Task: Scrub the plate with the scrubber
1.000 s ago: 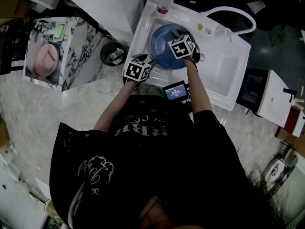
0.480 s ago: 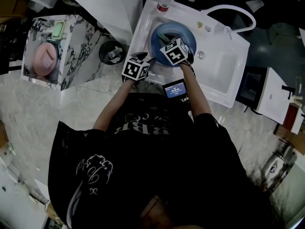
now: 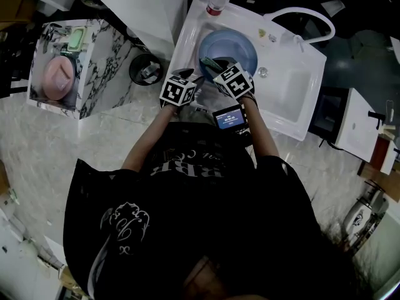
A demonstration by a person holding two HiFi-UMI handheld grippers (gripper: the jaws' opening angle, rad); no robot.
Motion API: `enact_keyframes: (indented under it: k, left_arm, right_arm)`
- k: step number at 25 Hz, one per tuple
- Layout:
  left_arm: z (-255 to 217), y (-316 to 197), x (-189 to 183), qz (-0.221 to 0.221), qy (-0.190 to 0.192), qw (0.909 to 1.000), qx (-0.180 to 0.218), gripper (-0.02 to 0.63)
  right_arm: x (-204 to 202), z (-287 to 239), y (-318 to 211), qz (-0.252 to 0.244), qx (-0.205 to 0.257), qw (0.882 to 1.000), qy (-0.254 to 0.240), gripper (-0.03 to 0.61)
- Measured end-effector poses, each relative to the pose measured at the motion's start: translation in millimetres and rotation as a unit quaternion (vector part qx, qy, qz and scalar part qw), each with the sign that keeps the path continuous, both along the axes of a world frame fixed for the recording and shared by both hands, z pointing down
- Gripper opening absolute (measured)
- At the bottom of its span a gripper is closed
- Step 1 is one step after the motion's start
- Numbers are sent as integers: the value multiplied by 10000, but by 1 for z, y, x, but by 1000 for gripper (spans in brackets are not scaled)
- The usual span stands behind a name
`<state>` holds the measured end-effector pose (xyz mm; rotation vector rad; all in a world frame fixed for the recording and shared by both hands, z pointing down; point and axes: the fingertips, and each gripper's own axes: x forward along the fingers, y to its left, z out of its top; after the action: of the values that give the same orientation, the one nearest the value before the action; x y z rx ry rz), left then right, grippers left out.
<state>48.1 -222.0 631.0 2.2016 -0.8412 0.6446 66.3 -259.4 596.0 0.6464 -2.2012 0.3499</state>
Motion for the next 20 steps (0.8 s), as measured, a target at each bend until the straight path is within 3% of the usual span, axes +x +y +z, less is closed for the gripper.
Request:
enact_keyframes:
  k: [4,9,14,20]
  left_arm:
    - [1,-1,0,41,-55,10000,12,204]
    - [1,0,1,49,-53,10000,19,204]
    - [0,-2,0,-22,-19,10000,10,204]
    - [-1,-3,-2,-99,36,9999,26,204]
  right_arm:
    - [3,-2,4,67,-103,9998,-176,92]
    - [26,-10,-18,422,99,9986,-294,91]
    - [70,-14,-61,789,528,9955,9,91]
    - [101,-13,-103,694,1014,9915,438,91]
